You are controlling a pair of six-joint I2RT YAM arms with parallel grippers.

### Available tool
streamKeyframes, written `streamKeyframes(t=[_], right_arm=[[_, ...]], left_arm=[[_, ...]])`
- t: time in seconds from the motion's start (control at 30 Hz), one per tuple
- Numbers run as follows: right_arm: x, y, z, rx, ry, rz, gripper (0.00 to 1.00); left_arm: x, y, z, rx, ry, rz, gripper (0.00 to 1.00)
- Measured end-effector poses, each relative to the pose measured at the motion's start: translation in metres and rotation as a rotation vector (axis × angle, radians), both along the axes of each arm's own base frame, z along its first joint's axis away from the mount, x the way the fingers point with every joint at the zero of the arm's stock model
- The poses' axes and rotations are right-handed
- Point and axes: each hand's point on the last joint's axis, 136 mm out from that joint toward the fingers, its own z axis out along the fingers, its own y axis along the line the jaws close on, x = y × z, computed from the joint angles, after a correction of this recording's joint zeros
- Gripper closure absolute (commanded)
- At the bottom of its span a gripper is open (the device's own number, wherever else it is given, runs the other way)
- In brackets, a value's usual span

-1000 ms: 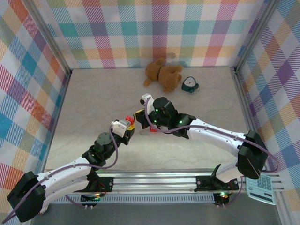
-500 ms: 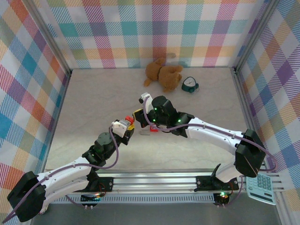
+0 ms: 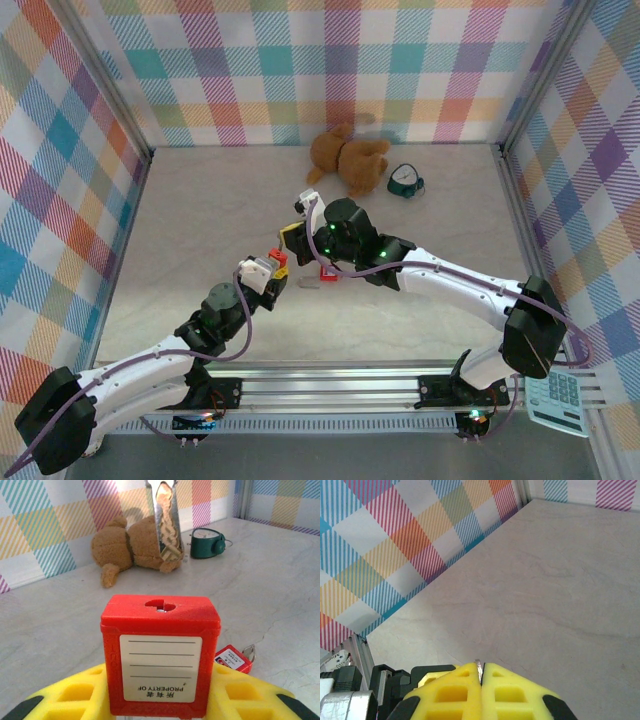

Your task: Unlock with the key

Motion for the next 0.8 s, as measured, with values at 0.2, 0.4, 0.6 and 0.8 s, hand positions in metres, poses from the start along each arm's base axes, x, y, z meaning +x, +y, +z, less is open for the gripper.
streamKeyframes(t=[0.2, 0.4, 0.6, 0.8], right_arm=[[0.003, 0.008, -0.016, -0.003, 0.028, 0.002, 1.00], [0.004, 0.008, -0.023, 0.000, 0.045, -0.002, 1.00], [0.004, 0.008, -0.026, 0.007, 0.050, -0.003, 1.00], [0.004, 0.005, -0.034, -0.008, 0.055, -0.015, 1.00]], left_arm=[[-0.001, -0.001, 0.002, -0.025, 0.008, -0.004, 0.83], [-0.002, 0.000, -0.003, -0.027, 0.033, 0.000, 0.84], [-0.001, 0.001, -0.005, -0.028, 0.039, 0.009, 0.86], [0.001, 0.000, -0.013, -0.010, 0.071, 0.014, 0.87]])
